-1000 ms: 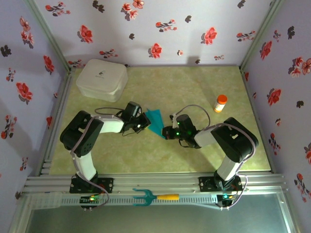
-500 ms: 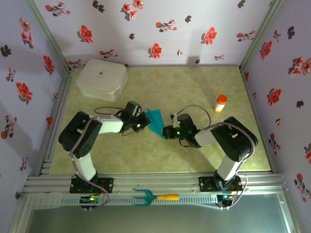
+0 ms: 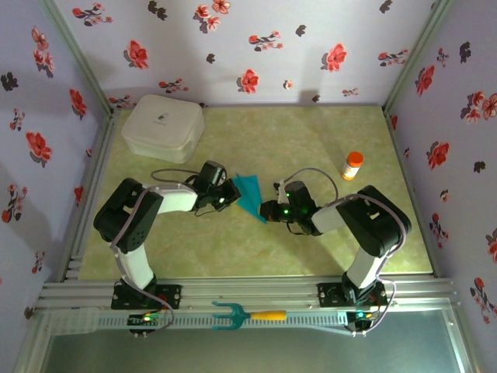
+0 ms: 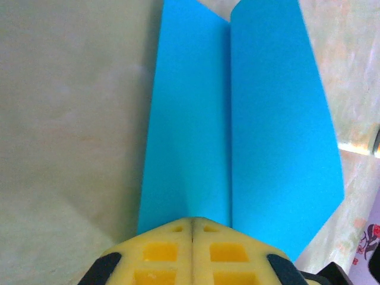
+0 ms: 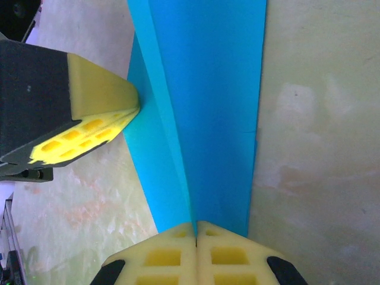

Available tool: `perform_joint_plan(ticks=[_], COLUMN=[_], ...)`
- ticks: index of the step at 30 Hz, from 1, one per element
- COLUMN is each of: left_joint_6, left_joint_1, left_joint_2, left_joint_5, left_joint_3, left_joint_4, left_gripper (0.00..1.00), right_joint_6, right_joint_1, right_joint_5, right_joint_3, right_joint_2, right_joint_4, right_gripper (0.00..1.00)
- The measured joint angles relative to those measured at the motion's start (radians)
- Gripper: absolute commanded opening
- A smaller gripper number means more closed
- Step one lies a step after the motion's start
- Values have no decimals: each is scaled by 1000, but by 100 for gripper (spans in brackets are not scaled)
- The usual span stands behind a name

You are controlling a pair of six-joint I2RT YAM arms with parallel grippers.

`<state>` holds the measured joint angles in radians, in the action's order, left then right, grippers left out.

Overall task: Fold a paper plane with a square sheet of paper (pick it up from the middle)
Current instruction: Fourth fold the wing at the center of the table.

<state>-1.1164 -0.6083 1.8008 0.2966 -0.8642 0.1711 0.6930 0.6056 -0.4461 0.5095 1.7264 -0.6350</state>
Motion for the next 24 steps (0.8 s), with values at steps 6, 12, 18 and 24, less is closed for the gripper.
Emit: perform_joint_plan(ticks=[6, 12, 18, 24], left_joint_6=[-8, -27, -34, -34], left_joint_1=[0, 0, -2, -2], left_joint_2=[13, 15, 15, 15], left_joint_5=[11, 11, 11, 11], left_joint_3=[-5, 8, 15, 15], left_joint_4=[0, -3, 1, 1], left_gripper=[0, 0, 0, 0], right_joint_6=[6, 16, 16, 18], right_joint_1=[0, -2, -2, -2], right_joint_5=[0, 0, 0, -3], right_joint_3=[0, 0, 0, 0], right_joint_2=[0, -1, -2, -4], right_joint_4=[0, 1, 3, 5], right_gripper=[3, 3, 3, 3])
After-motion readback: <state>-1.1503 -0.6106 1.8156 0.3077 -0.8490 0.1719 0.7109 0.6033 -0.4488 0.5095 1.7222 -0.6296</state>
